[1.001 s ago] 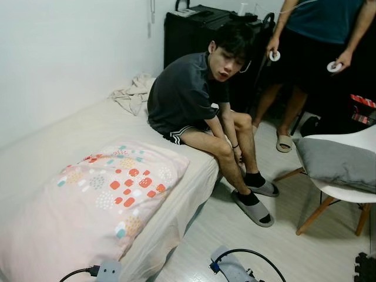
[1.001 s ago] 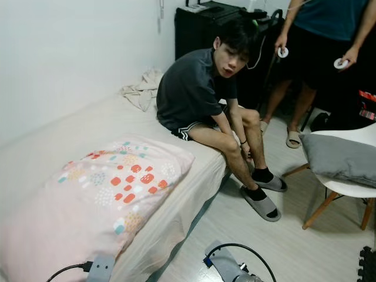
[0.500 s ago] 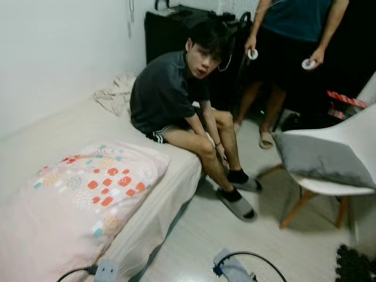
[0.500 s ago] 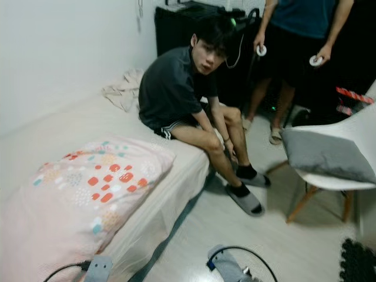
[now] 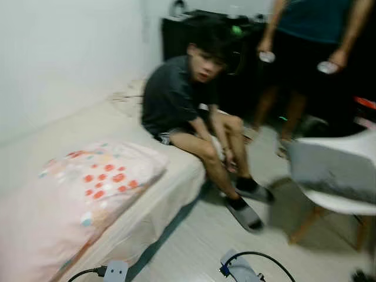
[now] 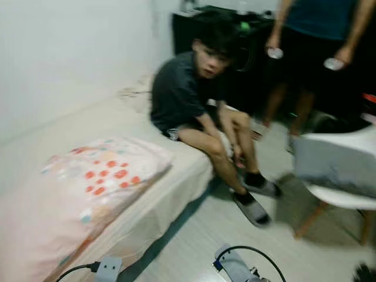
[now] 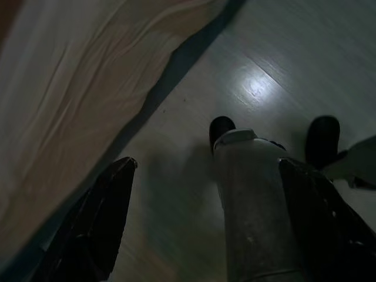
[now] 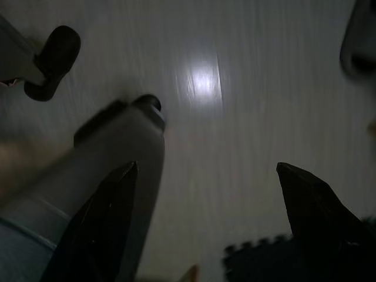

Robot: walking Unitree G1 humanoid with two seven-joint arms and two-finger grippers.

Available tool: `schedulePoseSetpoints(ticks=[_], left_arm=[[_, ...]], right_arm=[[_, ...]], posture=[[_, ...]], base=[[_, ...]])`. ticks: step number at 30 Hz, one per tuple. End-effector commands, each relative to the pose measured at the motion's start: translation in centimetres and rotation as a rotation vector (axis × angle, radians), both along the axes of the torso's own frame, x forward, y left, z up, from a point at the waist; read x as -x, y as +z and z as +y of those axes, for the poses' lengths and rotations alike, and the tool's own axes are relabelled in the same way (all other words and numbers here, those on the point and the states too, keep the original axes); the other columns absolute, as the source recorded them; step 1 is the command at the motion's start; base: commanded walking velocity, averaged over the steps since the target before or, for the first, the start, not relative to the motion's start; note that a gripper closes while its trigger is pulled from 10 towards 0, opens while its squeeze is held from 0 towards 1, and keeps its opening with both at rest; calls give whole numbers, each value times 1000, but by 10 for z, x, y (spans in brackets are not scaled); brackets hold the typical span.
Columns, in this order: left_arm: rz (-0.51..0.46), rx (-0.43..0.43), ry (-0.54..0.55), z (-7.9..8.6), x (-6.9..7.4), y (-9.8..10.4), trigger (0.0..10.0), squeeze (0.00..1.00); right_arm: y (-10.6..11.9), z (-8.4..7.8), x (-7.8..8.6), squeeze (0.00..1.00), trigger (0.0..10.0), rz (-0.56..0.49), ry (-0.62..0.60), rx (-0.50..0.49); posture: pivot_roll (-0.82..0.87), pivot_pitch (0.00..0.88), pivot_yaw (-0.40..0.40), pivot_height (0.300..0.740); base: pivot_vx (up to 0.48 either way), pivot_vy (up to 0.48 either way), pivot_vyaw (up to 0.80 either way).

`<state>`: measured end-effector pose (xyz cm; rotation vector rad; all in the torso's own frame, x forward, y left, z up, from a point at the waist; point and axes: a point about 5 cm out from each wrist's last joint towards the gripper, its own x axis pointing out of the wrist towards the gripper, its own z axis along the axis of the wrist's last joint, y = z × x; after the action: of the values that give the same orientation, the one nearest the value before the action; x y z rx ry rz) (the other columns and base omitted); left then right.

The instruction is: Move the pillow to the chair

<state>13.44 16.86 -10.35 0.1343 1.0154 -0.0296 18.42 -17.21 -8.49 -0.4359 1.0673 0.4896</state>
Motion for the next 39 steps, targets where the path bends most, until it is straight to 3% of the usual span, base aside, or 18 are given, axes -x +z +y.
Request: schedulePoseSetpoints(ticks=[1,39], left_arm=[[77,33,4,-7,19,-7,10000,0],[83,31,-16,-5,22,-8,10000,0]], right_arm=[[-1,5,1,0,10000,0,-2,-21],[-1,8,2,0,10000,-1,24,-23]], posture=[[37,63,-79,734],[37,57,-74,734]], base=[[0,0,794],[0,0,794]])
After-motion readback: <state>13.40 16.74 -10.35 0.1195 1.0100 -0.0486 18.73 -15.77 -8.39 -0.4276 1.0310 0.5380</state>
